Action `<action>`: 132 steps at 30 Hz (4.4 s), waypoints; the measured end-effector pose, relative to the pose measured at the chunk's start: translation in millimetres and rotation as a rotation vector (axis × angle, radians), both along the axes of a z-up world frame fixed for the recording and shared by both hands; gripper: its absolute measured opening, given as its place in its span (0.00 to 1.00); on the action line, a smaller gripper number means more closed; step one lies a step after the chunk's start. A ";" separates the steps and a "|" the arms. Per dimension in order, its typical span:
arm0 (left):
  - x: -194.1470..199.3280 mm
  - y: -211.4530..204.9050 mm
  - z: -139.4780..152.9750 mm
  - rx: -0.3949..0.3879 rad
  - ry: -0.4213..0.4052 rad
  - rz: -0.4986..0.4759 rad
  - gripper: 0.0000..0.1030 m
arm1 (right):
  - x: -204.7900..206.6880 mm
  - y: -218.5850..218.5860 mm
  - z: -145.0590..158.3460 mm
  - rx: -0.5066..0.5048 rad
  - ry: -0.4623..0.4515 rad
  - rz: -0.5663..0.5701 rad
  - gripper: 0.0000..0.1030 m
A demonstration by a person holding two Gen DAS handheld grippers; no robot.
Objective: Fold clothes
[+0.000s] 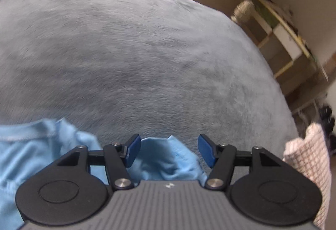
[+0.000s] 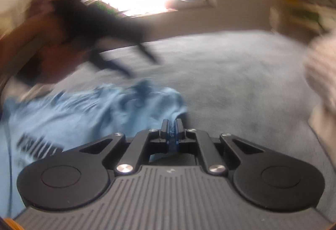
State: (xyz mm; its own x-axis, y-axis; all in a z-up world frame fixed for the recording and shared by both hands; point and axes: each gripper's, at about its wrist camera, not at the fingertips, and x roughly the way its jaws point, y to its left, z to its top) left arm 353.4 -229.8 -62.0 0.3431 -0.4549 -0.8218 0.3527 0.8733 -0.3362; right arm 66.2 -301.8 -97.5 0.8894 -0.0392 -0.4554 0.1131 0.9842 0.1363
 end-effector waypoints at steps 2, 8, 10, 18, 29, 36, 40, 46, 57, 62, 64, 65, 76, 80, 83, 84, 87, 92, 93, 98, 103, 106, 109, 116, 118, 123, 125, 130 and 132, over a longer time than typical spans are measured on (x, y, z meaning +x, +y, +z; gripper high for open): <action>1.2 -6.3 0.0 0.016 0.002 -0.025 0.60 | -3.6 22.9 2.4 -0.104 -0.025 0.131 0.03; -0.2 -14.4 -4.8 0.071 0.027 -0.067 0.60 | -2.7 73.5 -5.2 -0.405 -0.013 0.366 0.03; -2.0 -17.2 -7.4 0.102 0.027 -0.081 0.60 | -0.6 74.6 -5.0 -0.402 -0.008 0.377 0.03; -11.1 -43.8 -8.5 0.226 -0.028 -0.146 0.59 | -2.0 76.6 -7.3 -0.388 0.013 0.383 0.03; -18.7 -65.1 -21.0 0.385 -0.052 -0.176 0.46 | -1.2 76.2 -10.6 -0.382 0.020 0.370 0.04; -14.8 -57.3 -25.6 0.367 -0.028 -0.123 0.12 | -1.7 73.8 -10.1 -0.367 0.014 0.353 0.04; -15.0 -55.1 -17.7 0.336 -0.060 -0.095 0.05 | -3.4 71.5 -8.5 -0.362 0.003 0.328 0.04; -14.4 -57.5 5.8 0.247 -0.147 -0.033 0.04 | -8.6 50.0 1.4 -0.306 -0.043 0.178 0.04; -16.0 -135.7 -2.0 0.173 -0.248 -0.126 0.04 | -28.9 -72.4 -4.3 0.203 -0.092 -0.287 0.03; -19.7 -166.6 -26.5 0.240 -0.283 -0.178 0.04 | -32.8 -107.2 -25.3 0.379 -0.077 -0.358 0.02; -20.6 -173.6 -37.6 0.268 -0.289 -0.190 0.04 | -31.2 -113.1 -32.2 0.411 -0.062 -0.384 0.00; -20.2 -175.5 -42.5 0.273 -0.290 -0.190 0.04 | -31.5 -116.1 -34.4 0.423 -0.057 -0.403 0.00; -7.7 -155.2 -24.0 0.110 -0.264 -0.089 0.72 | -26.7 -128.1 -34.8 0.525 -0.065 -0.459 0.06; 1.6 -121.2 10.0 0.012 -0.236 -0.031 0.72 | -25.1 -127.2 -30.5 0.614 -0.060 -0.445 0.22; 3.2 -77.6 44.1 -0.013 -0.274 -0.009 0.72 | -13.9 -124.3 -30.6 0.652 -0.017 -0.404 0.23; 2.7 -60.2 55.7 -0.013 -0.294 -0.005 0.72 | -12.5 -120.8 -32.1 0.661 -0.001 -0.396 0.24; -2.6 -2.0 86.6 0.001 -0.341 0.021 0.72 | 1.5 -118.5 -34.6 0.660 0.057 -0.394 0.23; -24.0 96.9 98.3 0.077 -0.380 0.108 0.72 | 5.5 -122.9 -40.5 0.721 0.038 -0.478 0.03; -29.8 113.4 93.6 0.085 -0.382 0.131 0.72 | -1.5 -122.3 -38.3 0.734 0.019 -0.509 0.03; -39.4 171.8 40.8 0.054 -0.296 0.258 0.69 | -19.1 -108.0 -38.1 0.738 -0.013 -0.638 0.02; -34.6 192.4 5.5 0.091 -0.262 0.296 0.66 | -9.5 -91.4 -36.1 0.650 0.006 -0.715 0.05; -34.3 199.6 -1.9 0.107 -0.287 0.276 0.66 | -13.8 -93.4 -33.6 0.602 0.020 -0.812 0.06; -37.6 200.2 -12.7 0.113 -0.308 0.244 0.66 | -17.4 -91.1 -17.3 0.485 0.016 -0.826 0.10; -36.4 178.4 -32.5 0.111 -0.275 0.164 0.66 | 109.2 -40.8 27.5 0.078 0.130 -0.095 0.31; -37.0 167.9 -35.1 0.105 -0.279 0.129 0.66 | 148.3 -30.0 26.2 -0.057 0.149 0.066 0.31; -35.0 151.4 -41.0 0.062 -0.276 0.074 0.64 | 197.9 -12.3 23.0 -0.103 0.295 0.333 0.31; -31.9 147.7 -42.2 0.042 -0.267 0.053 0.56 | 211.2 -4.4 24.6 -0.125 0.334 0.412 0.31; -24.1 138.6 -48.2 0.001 -0.237 0.000 0.38 | 231.3 8.5 20.1 -0.142 0.404 0.537 0.31; -22.1 134.5 -51.9 -0.013 -0.223 -0.016 0.30 | 238.1 12.4 15.6 -0.147 0.435 0.574 0.31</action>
State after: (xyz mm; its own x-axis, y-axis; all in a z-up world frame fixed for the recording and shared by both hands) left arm 331.2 -95.4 -113.9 0.5086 -0.4715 -0.7204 0.4333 0.8632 -0.2590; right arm 304.3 -289.4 -81.8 0.5283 0.2905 -0.7978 -0.4119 0.9093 0.0583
